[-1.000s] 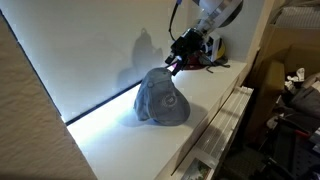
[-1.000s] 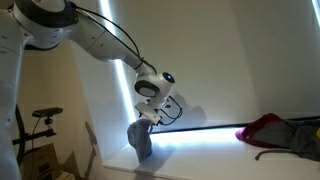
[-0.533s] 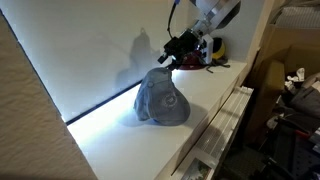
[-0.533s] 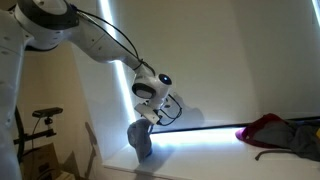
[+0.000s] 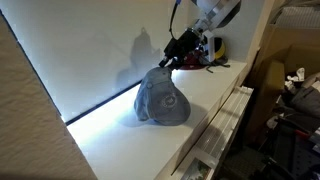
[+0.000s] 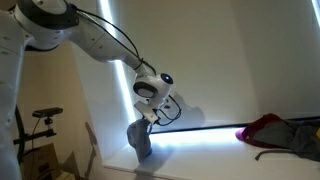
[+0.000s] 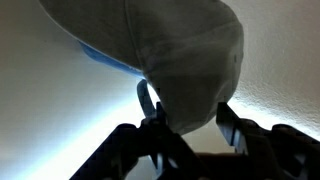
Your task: Pick up the cap from the blue container and put it by the window.
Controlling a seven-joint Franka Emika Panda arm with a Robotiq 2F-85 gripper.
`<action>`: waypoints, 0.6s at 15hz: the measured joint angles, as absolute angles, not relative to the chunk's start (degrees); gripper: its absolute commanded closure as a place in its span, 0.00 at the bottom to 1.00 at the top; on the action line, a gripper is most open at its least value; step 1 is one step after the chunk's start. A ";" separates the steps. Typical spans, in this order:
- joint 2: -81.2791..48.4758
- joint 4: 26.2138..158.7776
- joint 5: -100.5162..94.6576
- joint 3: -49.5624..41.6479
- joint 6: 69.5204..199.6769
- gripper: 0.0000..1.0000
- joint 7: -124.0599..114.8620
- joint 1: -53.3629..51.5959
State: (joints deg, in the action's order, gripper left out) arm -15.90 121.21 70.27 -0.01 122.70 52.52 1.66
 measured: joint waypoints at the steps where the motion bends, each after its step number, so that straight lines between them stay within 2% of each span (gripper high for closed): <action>1: -15.90 121.03 70.27 -0.29 122.05 0.82 51.65 1.81; 4: -15.90 120.54 70.27 -1.06 120.94 1.00 49.51 2.11; 9: -15.90 120.06 70.28 -1.54 119.85 0.99 47.74 2.35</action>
